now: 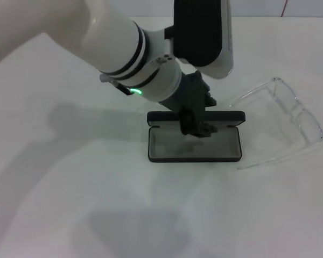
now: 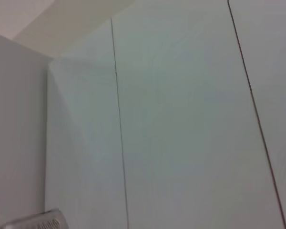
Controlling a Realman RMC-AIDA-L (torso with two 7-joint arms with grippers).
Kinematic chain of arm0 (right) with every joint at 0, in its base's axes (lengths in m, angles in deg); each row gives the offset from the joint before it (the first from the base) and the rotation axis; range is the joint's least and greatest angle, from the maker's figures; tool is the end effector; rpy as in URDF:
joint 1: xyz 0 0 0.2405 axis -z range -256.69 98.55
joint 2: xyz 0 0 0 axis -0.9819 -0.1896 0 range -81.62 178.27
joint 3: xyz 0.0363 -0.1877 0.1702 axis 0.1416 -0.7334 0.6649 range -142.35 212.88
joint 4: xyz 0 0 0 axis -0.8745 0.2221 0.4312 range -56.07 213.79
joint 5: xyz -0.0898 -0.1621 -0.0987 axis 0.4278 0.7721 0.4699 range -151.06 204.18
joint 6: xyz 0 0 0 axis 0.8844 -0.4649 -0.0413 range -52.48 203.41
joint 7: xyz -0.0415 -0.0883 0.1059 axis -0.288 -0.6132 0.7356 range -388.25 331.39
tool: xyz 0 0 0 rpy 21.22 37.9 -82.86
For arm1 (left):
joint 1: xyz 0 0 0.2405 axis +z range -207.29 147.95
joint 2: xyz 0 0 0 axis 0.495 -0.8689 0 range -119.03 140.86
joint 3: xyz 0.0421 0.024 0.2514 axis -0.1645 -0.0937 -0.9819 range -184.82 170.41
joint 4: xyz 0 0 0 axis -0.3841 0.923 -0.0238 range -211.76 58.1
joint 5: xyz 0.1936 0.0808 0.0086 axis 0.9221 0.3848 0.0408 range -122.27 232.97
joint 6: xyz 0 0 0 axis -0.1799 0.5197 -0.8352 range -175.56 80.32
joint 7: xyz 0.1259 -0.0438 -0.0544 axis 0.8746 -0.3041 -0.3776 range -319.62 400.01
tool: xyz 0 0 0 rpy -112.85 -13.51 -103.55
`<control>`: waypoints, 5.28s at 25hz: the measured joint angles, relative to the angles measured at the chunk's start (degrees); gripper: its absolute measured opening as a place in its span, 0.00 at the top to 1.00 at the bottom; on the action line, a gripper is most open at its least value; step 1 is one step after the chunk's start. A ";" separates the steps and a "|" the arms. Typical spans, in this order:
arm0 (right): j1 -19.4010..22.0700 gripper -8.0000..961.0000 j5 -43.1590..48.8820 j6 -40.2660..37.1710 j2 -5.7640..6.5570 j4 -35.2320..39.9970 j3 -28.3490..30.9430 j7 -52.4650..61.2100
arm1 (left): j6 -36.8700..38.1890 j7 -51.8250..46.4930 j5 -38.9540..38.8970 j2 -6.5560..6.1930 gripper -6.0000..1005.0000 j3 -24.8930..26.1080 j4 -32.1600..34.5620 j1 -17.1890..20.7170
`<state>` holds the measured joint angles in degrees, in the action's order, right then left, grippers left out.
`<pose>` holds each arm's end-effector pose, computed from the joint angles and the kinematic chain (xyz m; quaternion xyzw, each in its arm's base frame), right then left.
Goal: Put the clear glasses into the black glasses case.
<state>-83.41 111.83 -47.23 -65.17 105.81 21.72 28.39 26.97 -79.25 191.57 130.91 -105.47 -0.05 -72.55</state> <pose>0.3429 0.1600 0.1287 -0.7476 0.1021 0.5089 0.4143 -0.0762 0.3473 -0.0742 -0.9841 0.0899 0.1203 0.0945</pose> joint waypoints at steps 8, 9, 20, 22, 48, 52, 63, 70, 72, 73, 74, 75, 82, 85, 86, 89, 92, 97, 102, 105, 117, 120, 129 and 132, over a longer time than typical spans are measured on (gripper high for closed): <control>-4.81 0.14 2.72 8.18 0.55 12.50 -0.61 11.77 | 3.00 1.17 -13.23 -0.10 0.49 7.77 7.85 4.42; -6.23 0.14 4.45 9.39 0.54 15.51 -1.55 14.28 | 3.00 2.13 -16.45 -0.10 0.49 9.72 8.98 6.19; -18.54 0.17 30.49 25.69 -1.03 52.59 -20.98 59.32 | 11.02 17.00 -48.60 -0.29 0.49 32.98 6.38 23.12; -20.38 0.18 38.60 28.38 -0.93 58.09 -27.56 69.06 | 12.37 19.76 -50.54 -0.29 0.50 34.10 4.99 25.44; -46.70 0.28 72.28 38.90 -2.09 28.40 -42.48 84.99 | 23.64 40.45 -66.21 -0.46 0.51 39.69 -23.51 27.40; -47.68 0.30 72.38 41.52 -2.09 24.03 -44.02 85.00 | 23.75 40.50 -65.95 -0.49 0.51 39.42 -24.33 26.75; -48.76 0.32 72.55 44.87 -2.07 19.14 -45.94 85.03 | 23.85 42.38 -65.35 -0.45 0.52 39.21 -28.34 25.74; -48.50 0.36 72.58 44.89 -2.07 19.08 -46.16 85.68 | 23.86 42.50 -65.66 -0.36 0.52 39.20 -28.88 25.65; -48.39 0.39 72.58 44.71 -2.07 19.07 -46.26 85.85 | 23.86 42.50 -65.74 -0.36 0.52 39.21 -28.88 25.65; -48.33 0.41 72.60 44.58 -2.07 19.06 -46.32 86.00 | 23.85 42.49 -65.76 -0.36 0.52 39.24 -28.88 25.65; -48.26 0.42 72.64 44.45 -2.07 19.06 -46.39 86.22 | 23.86 42.49 -65.76 -0.36 0.52 39.27 -28.89 25.65; -48.20 0.44 72.82 44.45 -2.07 19.07 -46.43 86.37 | 23.85 42.49 -65.77 -0.36 0.52 39.31 -28.89 25.66; -47.79 0.51 74.22 45.03 -2.09 19.09 -46.52 86.55 | 23.85 42.51 -65.80 -0.31 0.53 39.21 -28.89 25.66; -47.38 0.55 74.22 45.70 -2.09 19.56 -46.50 86.54 | 23.85 42.52 -65.84 -0.29 0.53 39.20 -29.13 25.70; -47.25 0.57 74.22 46.07 -2.09 19.59 -46.49 86.49 | 23.85 42.53 -65.87 -0.28 0.53 39.21 -29.28 25.69; -46.68 0.62 74.22 47.20 -2.08 19.64 -47.01 86.28 | 23.85 42.55 -66.46 -0.30 0.53 39.31 -30.41 25.27; -46.03 0.68 74.17 48.08 -2.07 19.91 -47.86 86.16 | 23.84 42.60 -66.68 -0.34 0.53 39.37 -31.15 24.98; -43.29 0.76 73.91 49.33 -2.10 23.70 -48.71 85.97 | 23.99 42.63 -66.66 -0.36 0.54 39.22 -31.21 24.81; -38.47 0.82 73.59 50.56 -2.24 32.18 -48.87 85.92 | 25.30 42.86 -66.52 -0.30 0.54 39.09 -31.27 24.76; -34.90 0.86 73.00 51.89 -2.25 38.06 -49.39 85.81 | 26.28 43.30 -66.55 -0.23 0.54 38.82 -32.01 24.56; -14.21 0.87 34.74 49.16 -1.72 63.97 -44.14 68.16 | 30.82 46.68 -70.60 -0.05 0.56 37.68 -37.93 23.01; -12.72 0.87 21.46 46.14 -1.86 62.66 -44.38 61.09 | 31.41 49.42 -70.67 -0.07 0.57 37.13 -40.38 21.07; -22.11 0.87 9.31 36.88 -2.10 42.91 -47.51 50.81 | 34.31 49.14 -71.67 -0.07 0.79 35.96 -41.71 18.40; -25.57 0.87 8.11 35.50 -2.17 36.01 -48.07 47.94 | 34.63 48.03 -73.19 -0.06 0.79 34.58 -41.91 17.66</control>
<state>-108.98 119.94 -11.73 -67.34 141.82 -26.35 76.32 61.60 -31.22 118.39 130.85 -70.89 -41.95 -54.90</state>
